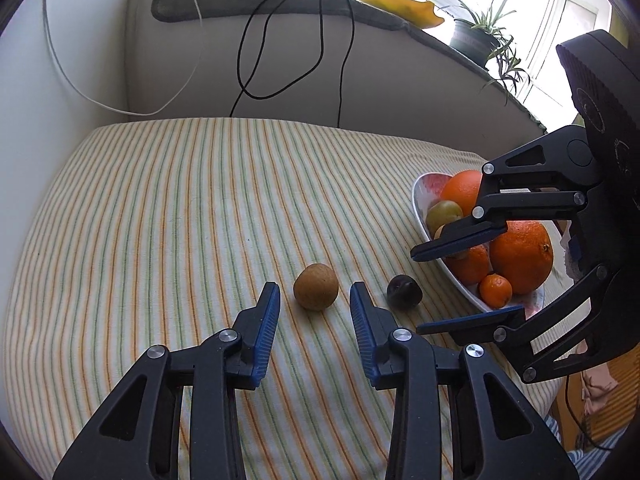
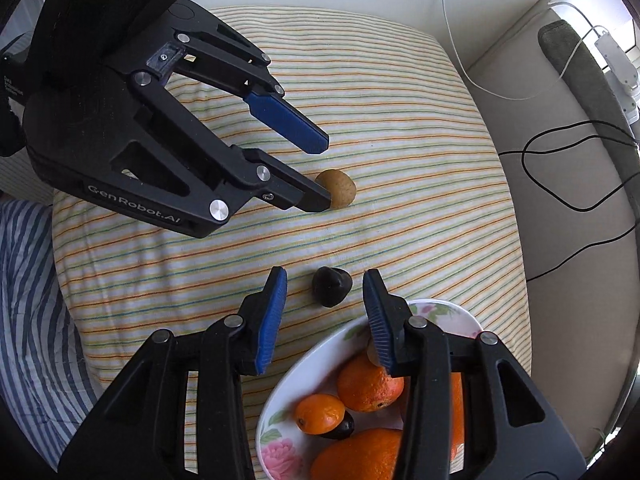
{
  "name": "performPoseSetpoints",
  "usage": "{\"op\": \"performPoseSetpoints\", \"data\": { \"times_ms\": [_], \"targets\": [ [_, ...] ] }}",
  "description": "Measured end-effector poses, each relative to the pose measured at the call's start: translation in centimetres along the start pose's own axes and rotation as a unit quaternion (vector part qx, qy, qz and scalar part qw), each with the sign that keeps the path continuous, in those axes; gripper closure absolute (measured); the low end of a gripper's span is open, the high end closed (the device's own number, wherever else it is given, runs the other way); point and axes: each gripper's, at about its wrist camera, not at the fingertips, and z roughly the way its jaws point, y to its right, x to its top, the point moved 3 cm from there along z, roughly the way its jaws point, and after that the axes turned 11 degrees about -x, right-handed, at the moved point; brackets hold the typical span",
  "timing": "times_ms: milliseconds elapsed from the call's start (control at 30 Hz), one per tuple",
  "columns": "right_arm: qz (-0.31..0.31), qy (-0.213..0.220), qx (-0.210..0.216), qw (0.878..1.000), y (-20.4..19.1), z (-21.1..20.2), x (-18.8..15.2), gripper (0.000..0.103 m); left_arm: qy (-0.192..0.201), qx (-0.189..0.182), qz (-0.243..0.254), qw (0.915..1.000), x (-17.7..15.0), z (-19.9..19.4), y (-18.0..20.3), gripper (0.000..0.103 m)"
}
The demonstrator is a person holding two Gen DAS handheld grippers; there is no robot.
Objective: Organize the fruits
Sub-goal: 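Grasp the brown kiwi with the left gripper while the right gripper grasps the dark plum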
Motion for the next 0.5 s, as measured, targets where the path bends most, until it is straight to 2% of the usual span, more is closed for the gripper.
{"op": "performPoseSetpoints", "data": {
  "times_ms": [67, 167, 433, 500],
  "targets": [
    [-0.005, -0.006, -0.001, 1.000, -0.1, 0.4, 0.2, 0.062, 0.000, -0.004, -0.002, 1.0000, 0.1, 0.2, -0.1, 0.068],
    [-0.011, -0.013, -0.002, 1.000, -0.2, 0.7, 0.1, 0.069, -0.004, -0.005, -0.002, 1.0000, 0.1, 0.5, 0.0, 0.068],
    [-0.023, -0.025, -0.006, 0.999, -0.3, 1.6, 0.6, 0.070, -0.011, -0.008, -0.006, 0.9999, 0.3, 1.0, -0.3, 0.068],
    [-0.025, -0.027, -0.005, 0.999, -0.2, 1.8, 0.8, 0.074, -0.013, -0.008, -0.008, 0.9998, 0.3, 1.1, -0.4, 0.068]
  ]
}}
